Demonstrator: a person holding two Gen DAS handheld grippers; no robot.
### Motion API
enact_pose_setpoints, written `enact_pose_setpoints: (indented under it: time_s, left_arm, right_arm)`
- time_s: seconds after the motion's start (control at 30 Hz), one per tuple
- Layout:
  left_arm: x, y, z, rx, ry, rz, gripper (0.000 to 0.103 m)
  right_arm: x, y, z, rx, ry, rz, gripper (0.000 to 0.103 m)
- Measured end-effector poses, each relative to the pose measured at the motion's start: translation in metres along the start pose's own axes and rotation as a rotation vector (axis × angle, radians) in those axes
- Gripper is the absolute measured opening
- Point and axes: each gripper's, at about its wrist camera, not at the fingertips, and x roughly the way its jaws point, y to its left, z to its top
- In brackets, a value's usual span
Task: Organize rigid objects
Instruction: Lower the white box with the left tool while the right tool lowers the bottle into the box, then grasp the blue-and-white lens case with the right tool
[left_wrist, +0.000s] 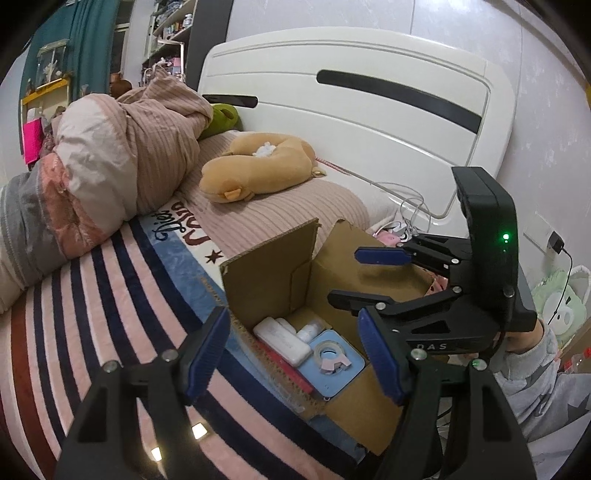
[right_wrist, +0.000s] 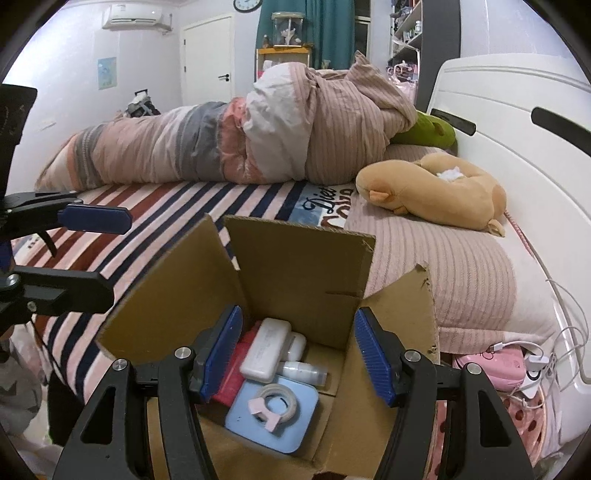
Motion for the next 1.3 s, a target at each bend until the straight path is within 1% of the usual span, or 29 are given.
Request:
enact_pose_setpoints:
  time_s: [0.03, 0.1, 0.17, 0.3, 0.43, 0.47, 0.53, 0.57, 0.67, 0.73, 0.87, 0.93, 0.97, 1.07, 1.17, 1.2, 1.27, 1.3]
  left_arm:
    - [-0.004, 0.002, -0.001, -0.006, -0.006, 0.002, 0.070]
    - [-0.014, 0.008, -0.005, -0.018, -0.021, 0.006, 0.073]
    - [-0.025, 0.015, -0.010, -0.030, -0.035, 0.012, 0.073]
    - [-0.054, 0.035, -0.021, -0.068, -0.074, 0.042, 0.073]
    - [-0.084, 0.065, -0.040, -0.118, -0.104, 0.110, 0.073]
    - [-0.089, 0.073, -0.046, -0.130, -0.107, 0.128, 0.073]
    - [-0.099, 0.091, -0.060, -0.160, -0.107, 0.171, 0.073]
    - [-0.103, 0.101, -0.070, -0.179, -0.104, 0.196, 0.073]
    - [-0.107, 0.123, -0.094, -0.225, -0.086, 0.228, 0.073]
    - [-0.105, 0.138, -0.114, -0.258, -0.068, 0.236, 0.073]
    - [-0.093, 0.161, -0.150, -0.321, -0.027, 0.236, 0.073]
    - [-0.085, 0.170, -0.167, -0.350, -0.006, 0.222, 0.073]
    - [-0.080, 0.174, -0.173, -0.361, 0.005, 0.210, 0.073]
    - [-0.064, 0.183, -0.190, -0.397, 0.036, 0.180, 0.073]
    - [-0.051, 0.188, -0.201, -0.427, 0.056, 0.161, 0.073]
    - [-0.046, 0.189, -0.203, -0.431, 0.061, 0.151, 0.073]
    - [-0.037, 0.188, -0.205, -0.424, 0.072, 0.131, 0.073]
    - [-0.032, 0.187, -0.205, -0.417, 0.079, 0.123, 0.073]
  right_arm:
    - [-0.002, 0.002, 0.001, -0.003, -0.003, -0.005, 0.065]
    - [-0.007, 0.010, 0.005, -0.015, -0.009, -0.014, 0.065]
    - [-0.013, 0.019, 0.009, -0.028, -0.016, -0.015, 0.065]
    - [-0.023, 0.044, 0.019, -0.050, -0.044, 0.013, 0.065]
    - [-0.031, 0.079, 0.032, -0.069, -0.082, 0.094, 0.065]
    - [-0.031, 0.093, 0.035, -0.081, -0.087, 0.125, 0.065]
    - [-0.026, 0.113, 0.039, -0.105, -0.081, 0.172, 0.065]
    - [-0.019, 0.128, 0.040, -0.118, -0.068, 0.200, 0.065]
    - [0.002, 0.159, 0.040, -0.130, -0.023, 0.257, 0.065]
    - [0.018, 0.174, 0.036, -0.124, 0.009, 0.283, 0.065]
    - [0.066, 0.197, 0.019, -0.076, 0.114, 0.313, 0.065]
    - [0.088, 0.201, 0.010, -0.051, 0.154, 0.300, 0.065]
    - [0.107, 0.200, 0.002, -0.027, 0.190, 0.285, 0.065]
    - [0.150, 0.191, -0.011, 0.046, 0.259, 0.235, 0.065]
    - [0.182, 0.180, -0.017, 0.105, 0.285, 0.200, 0.063]
    - [0.188, 0.178, -0.018, 0.111, 0.287, 0.198, 0.062]
    - [0.203, 0.176, -0.018, 0.112, 0.296, 0.194, 0.049]
    - [0.206, 0.176, -0.017, 0.099, 0.296, 0.178, 0.034]
